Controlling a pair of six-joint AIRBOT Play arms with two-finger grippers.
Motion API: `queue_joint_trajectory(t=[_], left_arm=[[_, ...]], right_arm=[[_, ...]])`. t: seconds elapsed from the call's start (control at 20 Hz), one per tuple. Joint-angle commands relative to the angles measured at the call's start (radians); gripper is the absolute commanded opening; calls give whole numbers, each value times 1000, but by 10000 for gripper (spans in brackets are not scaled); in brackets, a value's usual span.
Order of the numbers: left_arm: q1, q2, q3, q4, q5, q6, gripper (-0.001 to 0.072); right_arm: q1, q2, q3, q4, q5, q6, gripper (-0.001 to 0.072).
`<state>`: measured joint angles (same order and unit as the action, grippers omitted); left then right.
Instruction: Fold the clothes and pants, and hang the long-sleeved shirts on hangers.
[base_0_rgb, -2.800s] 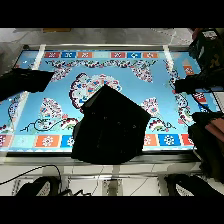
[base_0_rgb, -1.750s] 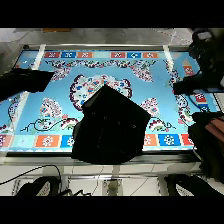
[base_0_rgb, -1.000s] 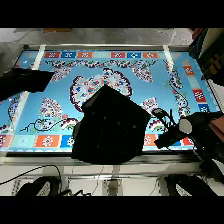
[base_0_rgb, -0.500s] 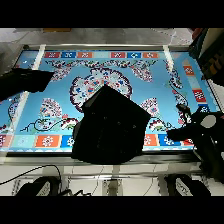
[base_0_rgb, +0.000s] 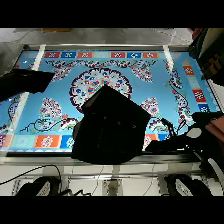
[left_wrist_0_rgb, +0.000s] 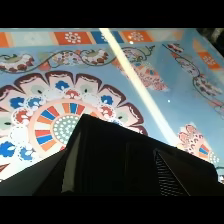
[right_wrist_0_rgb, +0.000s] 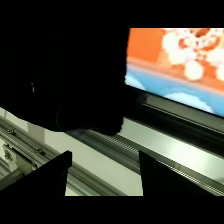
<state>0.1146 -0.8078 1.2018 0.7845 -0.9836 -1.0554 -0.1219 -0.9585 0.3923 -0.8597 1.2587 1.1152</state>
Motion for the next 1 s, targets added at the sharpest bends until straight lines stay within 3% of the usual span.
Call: queue_joint_trajectory(t=[0.0,0.35,0.55,0.65,0.75,0.85,0.95], left_arm=[[0,1,0,0,-6,-3,598],[0,0,0,0,-7,-2,598],[0,-2,0,2,-8,-2,597],[1,-3,0,56,-39,1,597],[1,-3,-3,171,-102,1,598],[1,-3,-23,261,-166,-1,598],[0,-3,-40,262,-200,-3,597]], right_arm=[[94,-77,-16,22,-81,75,474],[156,-295,-16,168,-218,75,494],[156,-295,-16,246,-275,-39,477],[156,-294,-16,264,-293,-64,311],[156,-294,-16,286,-313,-64,198],[156,-294,-16,360,-316,-133,34],[156,-294,-16,469,-317,-217,35]])
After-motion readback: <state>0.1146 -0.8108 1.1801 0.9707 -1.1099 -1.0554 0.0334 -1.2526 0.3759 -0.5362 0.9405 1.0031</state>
